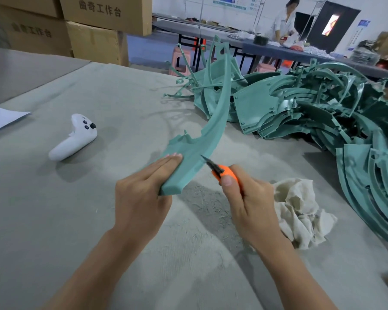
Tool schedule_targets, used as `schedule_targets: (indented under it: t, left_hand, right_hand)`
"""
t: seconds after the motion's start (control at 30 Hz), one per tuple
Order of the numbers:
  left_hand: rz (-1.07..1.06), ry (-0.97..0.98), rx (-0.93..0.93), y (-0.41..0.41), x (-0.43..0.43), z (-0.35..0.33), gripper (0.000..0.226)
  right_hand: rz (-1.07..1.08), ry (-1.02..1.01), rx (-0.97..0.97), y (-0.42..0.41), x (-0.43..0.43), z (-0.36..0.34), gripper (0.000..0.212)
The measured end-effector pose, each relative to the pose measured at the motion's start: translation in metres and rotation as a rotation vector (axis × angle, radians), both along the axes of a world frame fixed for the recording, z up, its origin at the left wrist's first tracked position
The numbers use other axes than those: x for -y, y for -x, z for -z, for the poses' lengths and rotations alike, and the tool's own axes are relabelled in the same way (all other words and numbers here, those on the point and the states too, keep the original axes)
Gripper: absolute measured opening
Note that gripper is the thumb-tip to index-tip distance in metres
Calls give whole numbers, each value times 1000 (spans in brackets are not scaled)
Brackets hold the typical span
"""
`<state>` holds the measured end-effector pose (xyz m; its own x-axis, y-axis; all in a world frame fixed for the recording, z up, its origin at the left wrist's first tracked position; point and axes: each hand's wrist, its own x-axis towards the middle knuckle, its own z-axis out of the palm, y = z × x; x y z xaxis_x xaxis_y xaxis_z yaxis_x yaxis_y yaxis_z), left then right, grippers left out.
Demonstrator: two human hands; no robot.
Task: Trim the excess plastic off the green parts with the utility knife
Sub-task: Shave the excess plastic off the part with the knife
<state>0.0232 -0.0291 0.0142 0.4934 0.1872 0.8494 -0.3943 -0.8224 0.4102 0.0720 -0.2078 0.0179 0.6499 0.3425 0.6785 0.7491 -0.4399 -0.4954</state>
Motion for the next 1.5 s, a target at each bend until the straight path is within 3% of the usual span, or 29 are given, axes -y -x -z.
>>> schedule_targets:
  t: [0.13, 0.27, 0.4, 0.53, 0.7, 0.83, 1.0, 1.13, 1.3, 1.5]
  left_hand:
    - [4, -12, 9, 0, 2, -2, 49]
    - [-10, -1, -10, 0, -1, -1, 53]
    - [6, -36, -10, 1, 0, -1, 51]
    - [-4, -25, -10, 0, -1, 1, 55]
    - [14, -38, -18, 1, 1, -1, 59]
    - [11, 0, -28, -1, -1, -1, 60]
    - [5, 47, -64, 0, 2, -2, 62]
    - [-2, 66, -72, 0, 0, 0, 58]
    - [48, 141, -143, 1, 5, 4, 53]
    - [51, 224, -201, 0, 5, 8, 53]
  right_hand:
    - [41, -95, -53, -7, 1, -4, 53]
    - [-25, -20, -3, -2, 1, 2, 42]
    - [16, -101, -71, -9, 1, -4, 55]
    - [-28, -33, -25, -2, 1, 3, 43]
    - [30, -126, -99, -10, -1, -4, 56]
    - [-33, -26, -7, 3, -2, 3, 41]
    - [52, -121, -89, -8, -6, -1, 56]
    - [-27, -85, -37, 1, -8, 7, 43]
    - [38, -228, -165, -8, -10, 0, 47]
    - [-30, -140, -128, 2, -11, 6, 47]
